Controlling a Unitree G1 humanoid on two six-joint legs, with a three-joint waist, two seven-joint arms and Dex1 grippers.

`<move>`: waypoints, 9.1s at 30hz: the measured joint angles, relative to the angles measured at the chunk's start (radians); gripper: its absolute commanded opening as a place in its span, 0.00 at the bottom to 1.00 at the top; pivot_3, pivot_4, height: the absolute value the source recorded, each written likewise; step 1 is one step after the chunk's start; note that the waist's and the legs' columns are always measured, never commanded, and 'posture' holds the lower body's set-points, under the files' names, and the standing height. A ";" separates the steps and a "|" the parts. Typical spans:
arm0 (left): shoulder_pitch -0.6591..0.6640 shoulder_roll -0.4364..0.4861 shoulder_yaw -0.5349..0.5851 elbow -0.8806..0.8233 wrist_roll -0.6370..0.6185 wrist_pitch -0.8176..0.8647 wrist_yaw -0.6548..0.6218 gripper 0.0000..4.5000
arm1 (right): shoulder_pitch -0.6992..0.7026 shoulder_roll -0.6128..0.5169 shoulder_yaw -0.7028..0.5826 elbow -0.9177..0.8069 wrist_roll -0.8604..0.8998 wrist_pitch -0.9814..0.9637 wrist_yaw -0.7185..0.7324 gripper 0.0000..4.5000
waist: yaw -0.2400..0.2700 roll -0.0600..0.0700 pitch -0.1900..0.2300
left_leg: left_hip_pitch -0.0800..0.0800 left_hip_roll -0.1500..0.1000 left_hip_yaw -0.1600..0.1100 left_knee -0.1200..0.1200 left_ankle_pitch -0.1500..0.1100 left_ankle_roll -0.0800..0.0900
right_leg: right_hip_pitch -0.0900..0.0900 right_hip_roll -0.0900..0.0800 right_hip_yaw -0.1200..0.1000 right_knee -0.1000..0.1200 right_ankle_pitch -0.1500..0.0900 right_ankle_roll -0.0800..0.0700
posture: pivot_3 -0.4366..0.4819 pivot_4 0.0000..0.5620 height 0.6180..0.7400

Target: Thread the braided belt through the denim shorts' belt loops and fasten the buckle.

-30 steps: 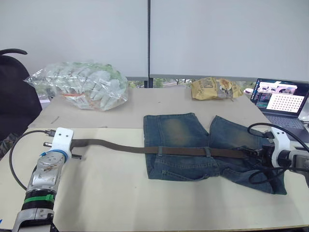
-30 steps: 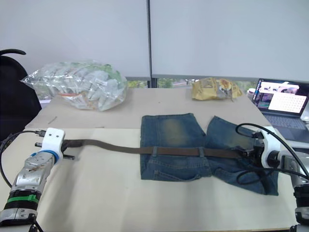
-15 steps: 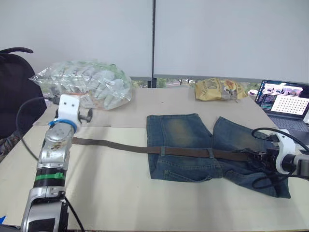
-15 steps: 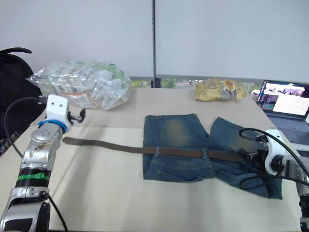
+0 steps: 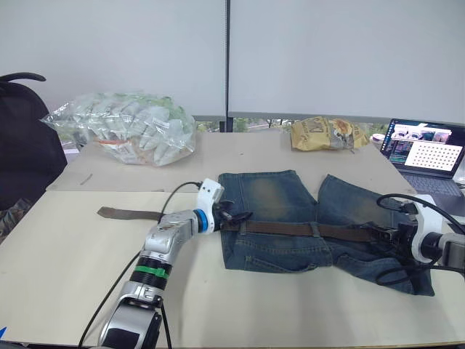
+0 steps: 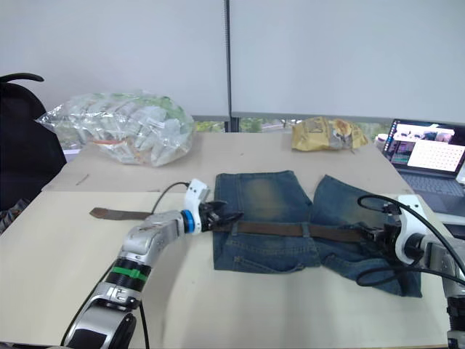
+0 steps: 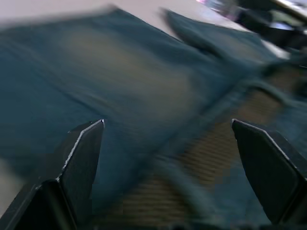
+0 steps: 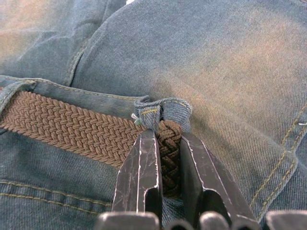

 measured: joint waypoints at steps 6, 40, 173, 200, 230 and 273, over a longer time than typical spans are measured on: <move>-0.022 0.024 -0.066 0.087 0.080 -0.053 -0.033 1.00 | 0.029 0.004 -0.026 -0.036 0.013 0.015 -0.013 0.04 | 0.003 0.000 0.000 | 0.000 0.000 0.000 0.000 0.000 0.000 | 0.001 0.000 0.000 0.000 0.000 0.000 | 0.48 0.27 1.00; 0.168 0.326 0.170 -0.174 0.033 -0.151 -0.098 0.01 | -0.258 0.439 0.307 0.014 -0.075 -0.163 -0.061 0.04 | -0.054 0.000 0.000 | 0.003 0.002 -0.001 0.000 0.001 0.000 | -0.002 0.002 0.000 0.008 0.002 -0.003 | 0.48 0.27 1.00; 0.205 0.371 0.402 -0.045 -0.007 -0.176 0.381 1.00 | -0.045 0.049 0.167 -0.437 0.164 -0.183 0.429 0.98 | -0.008 -0.009 0.009 | 0.014 0.001 -0.001 -0.001 -0.001 0.001 | 0.013 -0.002 -0.004 0.006 -0.011 0.005 | 0.48 0.27 1.00; -0.199 0.235 0.488 0.638 0.102 -0.231 0.871 0.29 | -0.103 0.136 0.260 -0.497 0.210 -0.192 0.305 1.00 | 0.014 -0.010 0.009 | 0.010 0.001 -0.004 -0.001 -0.001 0.001 | 0.012 -0.002 -0.007 0.000 -0.006 0.003 | 0.48 0.27 1.00; 0.065 0.153 -0.132 -0.016 0.637 -1.106 0.600 0.01 | -0.326 0.659 0.015 -0.321 0.665 0.211 -0.481 1.00 | 0.026 -0.010 0.010 | 0.007 0.001 -0.004 -0.001 0.001 -0.001 | 0.010 -0.003 -0.007 -0.001 -0.001 -0.003 | 0.48 0.27 1.00; 0.336 -0.010 0.137 -0.587 -1.082 0.107 0.541 0.91 | -0.313 0.773 0.079 -0.296 0.802 -0.059 -0.727 0.00 | -0.022 -0.008 0.010 | -0.002 0.002 -0.005 0.001 0.003 0.002 | -0.002 -0.001 -0.008 0.009 -0.001 -0.003 | 0.48 0.27 1.00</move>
